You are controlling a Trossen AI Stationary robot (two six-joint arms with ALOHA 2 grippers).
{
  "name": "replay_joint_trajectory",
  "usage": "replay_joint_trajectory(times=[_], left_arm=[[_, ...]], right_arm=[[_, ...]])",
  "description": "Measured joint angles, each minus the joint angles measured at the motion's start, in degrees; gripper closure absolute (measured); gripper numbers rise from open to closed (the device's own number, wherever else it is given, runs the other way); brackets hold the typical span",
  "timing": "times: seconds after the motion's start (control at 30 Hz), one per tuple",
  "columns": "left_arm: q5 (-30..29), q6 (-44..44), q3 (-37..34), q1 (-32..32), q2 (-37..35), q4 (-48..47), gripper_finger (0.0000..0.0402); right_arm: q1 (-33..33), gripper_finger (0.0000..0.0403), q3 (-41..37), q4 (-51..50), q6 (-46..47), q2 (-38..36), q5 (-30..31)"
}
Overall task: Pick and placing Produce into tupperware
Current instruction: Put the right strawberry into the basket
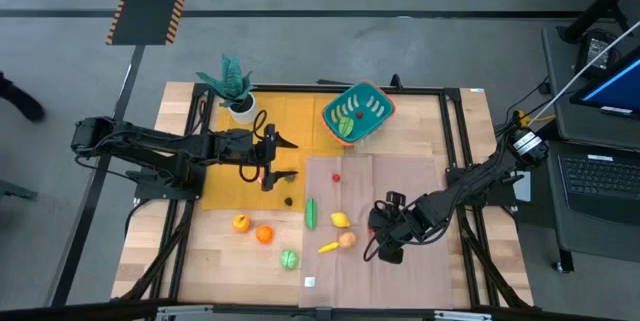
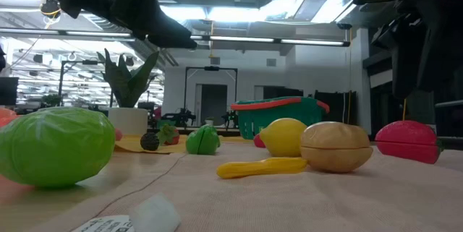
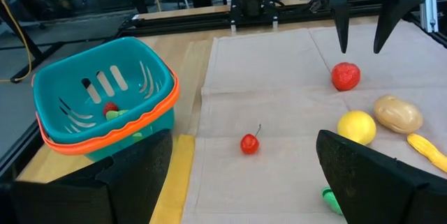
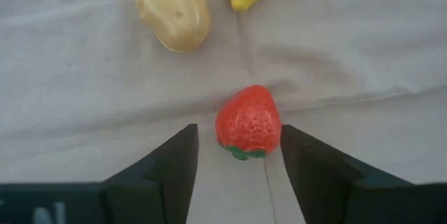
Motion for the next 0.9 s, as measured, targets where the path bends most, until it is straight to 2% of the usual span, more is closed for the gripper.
replay_joint_trajectory(times=[0.2,0.63,0.9], left_arm=[[0.0,0.0,0.0,0.0,0.0,-0.2,0.0053],[0.0,0.0,0.0,0.0,0.0,-0.3,0.0053],[0.0,-0.1,0.0,0.0,0.0,-1.2,0.0053]], right_arm=[[0.0,0.0165,0.0,0.5,0.1,0.0,0.1],[0.0,0.0163,-0.1,2.0,3.1,0.0,0.0],[0.0,0.0163,-3.1,2.9,5.8,0.0,0.1]])
